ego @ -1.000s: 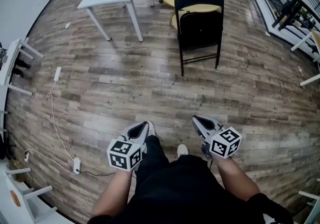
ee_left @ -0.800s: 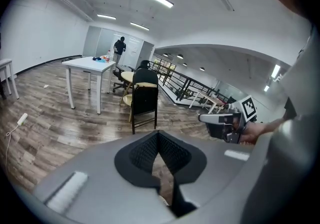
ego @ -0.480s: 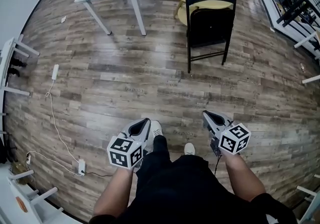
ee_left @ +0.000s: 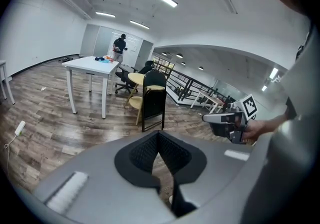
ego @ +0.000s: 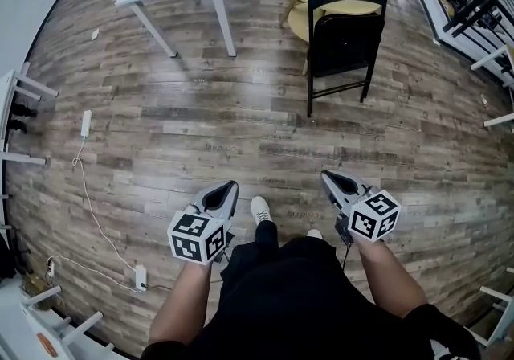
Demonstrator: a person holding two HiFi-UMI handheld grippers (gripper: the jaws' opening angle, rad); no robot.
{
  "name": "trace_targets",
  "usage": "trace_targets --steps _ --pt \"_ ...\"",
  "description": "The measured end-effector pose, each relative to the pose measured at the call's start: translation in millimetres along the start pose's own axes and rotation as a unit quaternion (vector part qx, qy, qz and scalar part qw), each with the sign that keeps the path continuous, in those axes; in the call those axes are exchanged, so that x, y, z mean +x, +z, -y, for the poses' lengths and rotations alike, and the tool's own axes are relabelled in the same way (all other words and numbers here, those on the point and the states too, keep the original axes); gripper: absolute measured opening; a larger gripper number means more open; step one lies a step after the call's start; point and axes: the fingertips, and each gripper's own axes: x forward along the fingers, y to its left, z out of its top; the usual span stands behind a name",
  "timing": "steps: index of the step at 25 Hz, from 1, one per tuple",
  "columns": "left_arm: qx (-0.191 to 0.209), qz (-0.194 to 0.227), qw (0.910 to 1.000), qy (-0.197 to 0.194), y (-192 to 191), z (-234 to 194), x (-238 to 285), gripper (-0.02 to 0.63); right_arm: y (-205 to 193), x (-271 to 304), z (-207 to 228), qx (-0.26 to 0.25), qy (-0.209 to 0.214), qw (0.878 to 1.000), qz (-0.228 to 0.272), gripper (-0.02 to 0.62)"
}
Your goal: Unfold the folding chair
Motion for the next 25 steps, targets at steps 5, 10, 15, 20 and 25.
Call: trace_targets --steps 5,10,15,20,25 --pt "0.012 0.001 0.9999 -0.009 14 -21 -5 0.008 23 12 -8 -0.004 -0.015 1.0 0.02 -0.005" --pt "0.021 0.006 0.9995 -0.021 29 -30 -4 0.008 43 18 -16 -0.013 -0.022 0.999 0.037 -0.005" --pt "0.036 -0.001 0.9987 -0.037 36 -26 4 0.008 58 14 -20 -0.015 -0.03 0.998 0.054 -0.005" --pt "0.045 0.003 0.998 -0.044 47 -23 9 0.008 61 11 -13 -0.01 -0.041 0.997 0.06 -0.005" --pt "0.047 0.004 0.9981 -0.039 55 -31 17 0.008 64 19 -3 -0.009 -0.04 0.997 0.059 -0.005"
